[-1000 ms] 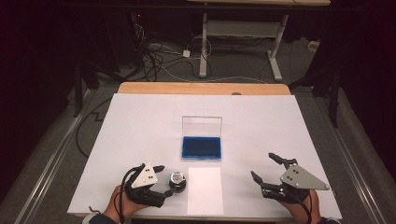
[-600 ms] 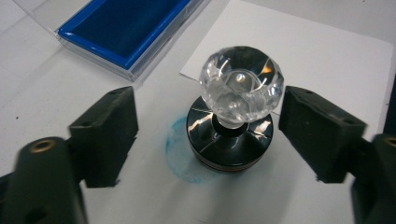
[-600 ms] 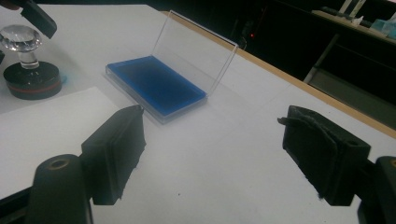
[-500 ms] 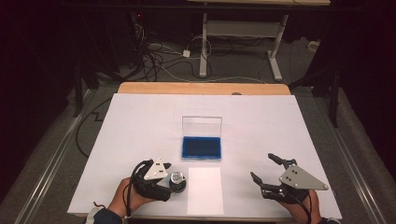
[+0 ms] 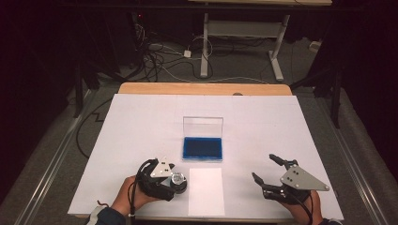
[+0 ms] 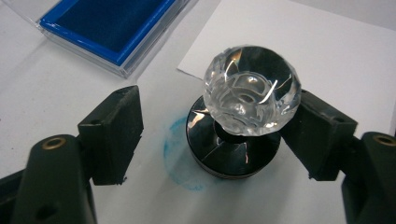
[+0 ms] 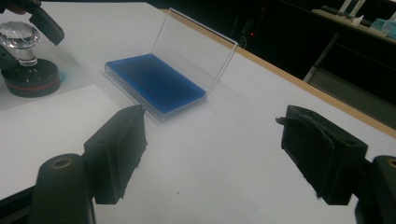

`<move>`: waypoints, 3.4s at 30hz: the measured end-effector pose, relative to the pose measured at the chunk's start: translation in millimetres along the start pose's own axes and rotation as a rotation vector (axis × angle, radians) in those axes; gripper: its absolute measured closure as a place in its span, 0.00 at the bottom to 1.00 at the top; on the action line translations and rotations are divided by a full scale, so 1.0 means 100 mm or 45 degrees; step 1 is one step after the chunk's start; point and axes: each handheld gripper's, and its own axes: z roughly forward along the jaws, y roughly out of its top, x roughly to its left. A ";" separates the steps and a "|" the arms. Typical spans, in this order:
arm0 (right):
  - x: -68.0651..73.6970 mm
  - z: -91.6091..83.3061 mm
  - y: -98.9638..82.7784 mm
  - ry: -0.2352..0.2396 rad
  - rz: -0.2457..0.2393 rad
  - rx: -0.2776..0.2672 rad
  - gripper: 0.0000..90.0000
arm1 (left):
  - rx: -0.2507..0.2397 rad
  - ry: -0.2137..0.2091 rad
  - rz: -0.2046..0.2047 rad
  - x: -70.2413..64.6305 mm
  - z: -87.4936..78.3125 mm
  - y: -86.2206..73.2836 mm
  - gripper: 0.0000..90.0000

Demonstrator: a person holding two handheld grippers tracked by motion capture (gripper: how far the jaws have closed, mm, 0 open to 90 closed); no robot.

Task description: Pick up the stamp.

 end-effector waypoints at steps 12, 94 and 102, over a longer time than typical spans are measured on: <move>0.00 0.03 0.00 0.007 -0.001 0.013 0.25 | 0.031 -0.028 0.018 0.02 0.06 0.10 0.41; -0.01 0.05 0.00 0.025 -0.008 0.025 0.28 | 0.058 0.015 0.163 -0.02 -0.12 0.22 0.60; -0.01 0.05 -0.01 0.037 -0.004 0.025 0.28 | -0.004 0.039 0.134 -0.02 -0.17 0.19 0.60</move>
